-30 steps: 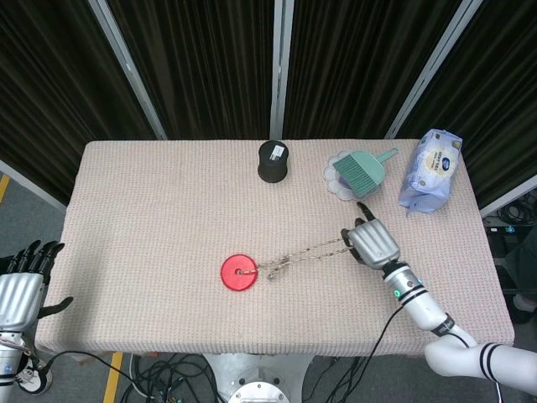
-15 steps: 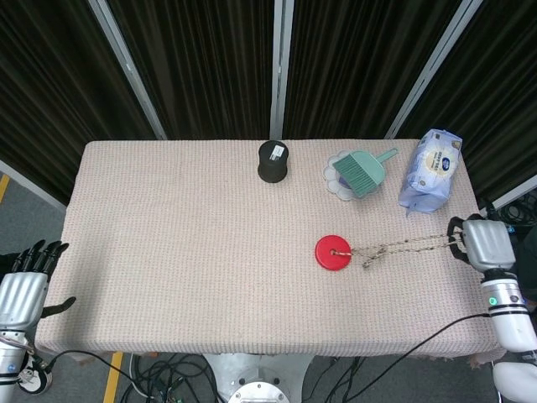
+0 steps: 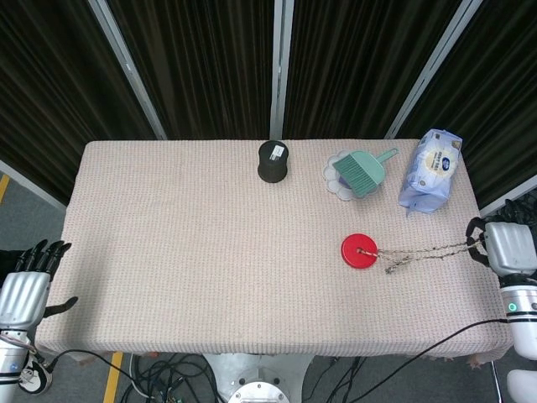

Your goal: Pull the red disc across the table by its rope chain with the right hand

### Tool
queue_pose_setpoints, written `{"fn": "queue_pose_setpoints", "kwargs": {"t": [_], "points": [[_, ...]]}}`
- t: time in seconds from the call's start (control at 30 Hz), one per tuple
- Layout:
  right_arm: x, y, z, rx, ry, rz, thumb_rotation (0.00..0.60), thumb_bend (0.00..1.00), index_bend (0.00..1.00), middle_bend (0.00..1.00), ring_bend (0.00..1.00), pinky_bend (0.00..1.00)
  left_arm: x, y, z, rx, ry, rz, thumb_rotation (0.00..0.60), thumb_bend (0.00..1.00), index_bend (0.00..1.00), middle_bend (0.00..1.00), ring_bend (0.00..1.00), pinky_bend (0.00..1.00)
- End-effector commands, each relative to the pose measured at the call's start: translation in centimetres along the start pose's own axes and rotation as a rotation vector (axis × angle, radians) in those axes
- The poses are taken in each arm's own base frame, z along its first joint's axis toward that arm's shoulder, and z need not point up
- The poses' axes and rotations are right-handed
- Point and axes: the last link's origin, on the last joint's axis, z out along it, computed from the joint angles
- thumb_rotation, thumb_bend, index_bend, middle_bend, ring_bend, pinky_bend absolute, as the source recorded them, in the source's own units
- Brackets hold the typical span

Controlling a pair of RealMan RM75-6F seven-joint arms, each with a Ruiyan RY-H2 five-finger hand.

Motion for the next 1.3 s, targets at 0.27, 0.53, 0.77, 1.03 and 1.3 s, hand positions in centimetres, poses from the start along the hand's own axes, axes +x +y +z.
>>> {"fn": "queue_pose_setpoints", "kwargs": {"t": [0.27,0.53,0.77,1.03,1.3], "points": [[0.3,-12.4,2.8,0.310,0.055,0.083,0.600,0.48,1.00,0.96,0.40,0.00,-0.1,-0.3,-0.1,0.011,0.001,-0.005,0.600,0.00,0.13,0.10,0.04,0.13],[-2.8,-16.5,3.4,0.375,-0.012,0.039,0.600,0.48,1.00,0.96,0.40,0.00,-0.2,-0.6,-0.2,0.019,0.003,-0.009,0.600,0.00,0.13,0.10,0.04,0.13],[-5.9,-16.2,3.8,0.328,-0.116,-0.017,0.600,0.38,0.74,0.72,0.31,0.00,-0.5,-0.5,-0.1,0.017,-0.004,-0.012,0.600,0.00,0.13,0.10,0.04,0.13],[-5.1,-14.7,3.4,0.291,-0.306,-0.100,0.600,0.00,0.00,0.00,0.00,0.00,-0.4,-0.7,-0.2,0.021,-0.002,-0.011,0.600,0.00,0.13,0.10,0.04,0.13],[-2.8,-13.9,2.5,0.279,-0.245,-0.036,0.600,0.00,0.00,0.00,0.00,0.00,-0.3,-0.6,-0.1,0.018,0.001,-0.010,0.600,0.00,0.13,0.10,0.04,0.13]]}}
